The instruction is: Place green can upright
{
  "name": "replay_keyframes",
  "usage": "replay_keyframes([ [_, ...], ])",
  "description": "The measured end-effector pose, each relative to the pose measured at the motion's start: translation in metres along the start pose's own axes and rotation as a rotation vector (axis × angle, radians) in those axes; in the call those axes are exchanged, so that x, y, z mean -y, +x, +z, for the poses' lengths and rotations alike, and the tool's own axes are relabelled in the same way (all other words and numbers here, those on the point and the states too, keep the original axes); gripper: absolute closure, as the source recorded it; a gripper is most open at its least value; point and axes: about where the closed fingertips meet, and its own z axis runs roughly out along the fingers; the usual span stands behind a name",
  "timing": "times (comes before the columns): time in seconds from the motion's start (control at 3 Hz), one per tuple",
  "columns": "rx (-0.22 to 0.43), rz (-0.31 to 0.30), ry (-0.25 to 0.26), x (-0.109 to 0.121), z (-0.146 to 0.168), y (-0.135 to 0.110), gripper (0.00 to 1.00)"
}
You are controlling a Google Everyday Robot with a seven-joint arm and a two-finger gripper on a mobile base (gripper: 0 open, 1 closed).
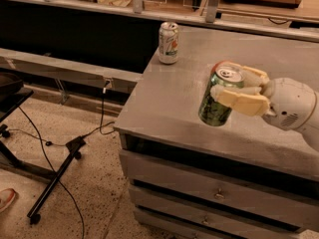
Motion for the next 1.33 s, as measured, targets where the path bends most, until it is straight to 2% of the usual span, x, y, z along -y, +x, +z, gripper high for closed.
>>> replay_keyframes([
  [0.33,-0.033,-0.106,0.085,0.0,0.003,0.004,1.0],
  [0.67,-0.107,-0.178,0.155,0.003,0.006,0.012,1.0],
  [1.0,-0.144,-0.117,0.117,0.013,0.017,0.044,0.61],
  [1.33,-0.152,-0.081,0.08,0.017,0.024,0.059,0.3],
])
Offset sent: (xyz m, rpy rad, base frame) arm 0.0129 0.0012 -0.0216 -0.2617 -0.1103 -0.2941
